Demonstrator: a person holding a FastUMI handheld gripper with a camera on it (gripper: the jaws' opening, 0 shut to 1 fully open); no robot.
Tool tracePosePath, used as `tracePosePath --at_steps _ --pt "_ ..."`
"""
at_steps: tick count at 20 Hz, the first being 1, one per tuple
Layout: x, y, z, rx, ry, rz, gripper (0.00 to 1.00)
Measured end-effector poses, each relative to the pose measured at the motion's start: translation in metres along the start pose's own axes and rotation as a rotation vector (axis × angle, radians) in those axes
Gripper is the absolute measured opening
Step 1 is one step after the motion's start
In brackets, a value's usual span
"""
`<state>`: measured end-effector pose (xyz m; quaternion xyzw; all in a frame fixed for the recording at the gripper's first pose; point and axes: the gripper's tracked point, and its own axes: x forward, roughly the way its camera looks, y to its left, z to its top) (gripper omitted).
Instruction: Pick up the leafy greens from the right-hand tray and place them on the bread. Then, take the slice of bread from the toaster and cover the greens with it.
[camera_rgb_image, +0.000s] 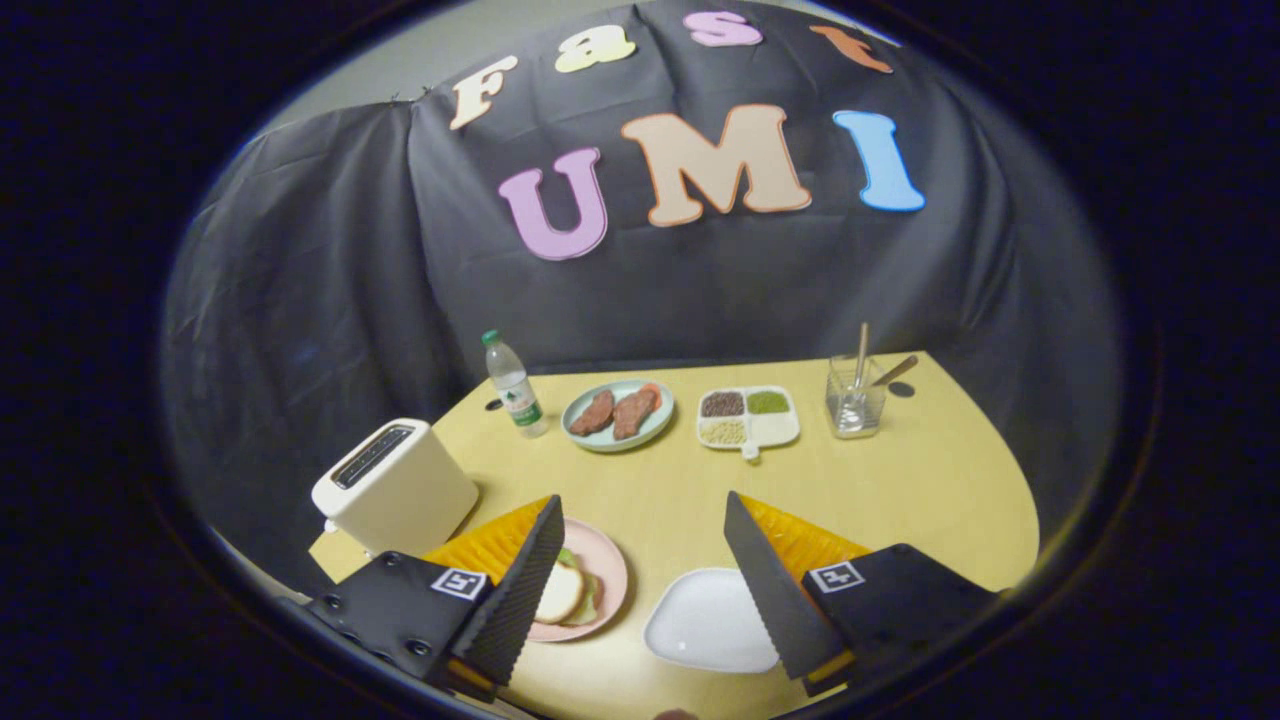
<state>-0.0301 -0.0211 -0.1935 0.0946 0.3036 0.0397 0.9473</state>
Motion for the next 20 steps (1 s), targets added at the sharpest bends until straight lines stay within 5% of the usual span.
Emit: tracePosePath --at_steps 9,20 --pt "-0.042 -0.025 0.08 -0.122 -0.294 -0.147 1.0" --pt "-0.049 -0.039 0.096 -0.094 -0.357 -0.185 1.0"
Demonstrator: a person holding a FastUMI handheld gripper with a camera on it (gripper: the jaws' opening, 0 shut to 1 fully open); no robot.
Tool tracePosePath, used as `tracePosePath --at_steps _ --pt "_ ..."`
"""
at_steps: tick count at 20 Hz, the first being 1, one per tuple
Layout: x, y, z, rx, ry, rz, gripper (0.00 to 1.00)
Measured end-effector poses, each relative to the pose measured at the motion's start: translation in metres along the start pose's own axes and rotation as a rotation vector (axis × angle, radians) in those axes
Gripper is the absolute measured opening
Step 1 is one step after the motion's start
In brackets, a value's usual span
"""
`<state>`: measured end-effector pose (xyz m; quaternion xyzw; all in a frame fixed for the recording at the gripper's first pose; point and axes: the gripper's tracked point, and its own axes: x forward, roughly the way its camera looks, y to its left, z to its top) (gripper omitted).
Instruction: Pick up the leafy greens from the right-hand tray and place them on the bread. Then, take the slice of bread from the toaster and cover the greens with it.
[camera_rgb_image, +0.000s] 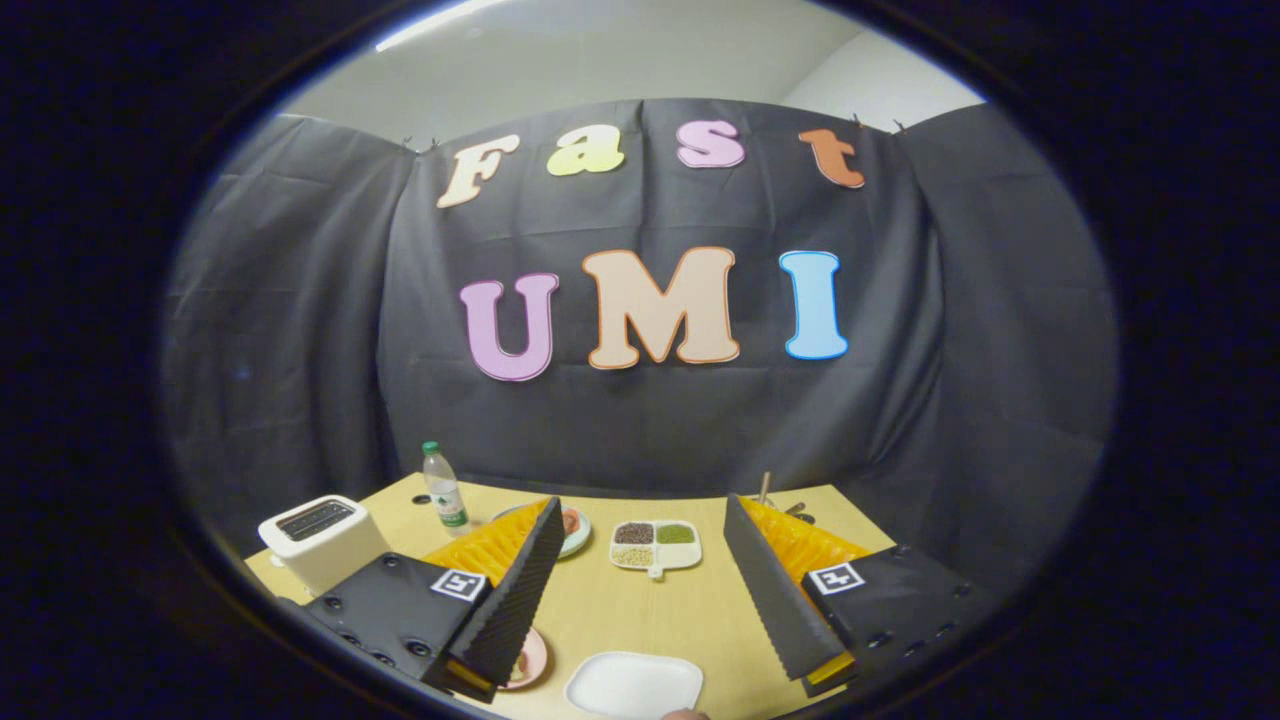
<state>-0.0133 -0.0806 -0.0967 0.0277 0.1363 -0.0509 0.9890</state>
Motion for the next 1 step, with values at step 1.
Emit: tracePosePath --at_steps 1 --pt "-0.0009 0.0003 0.001 -0.004 -0.003 -0.002 1.0"
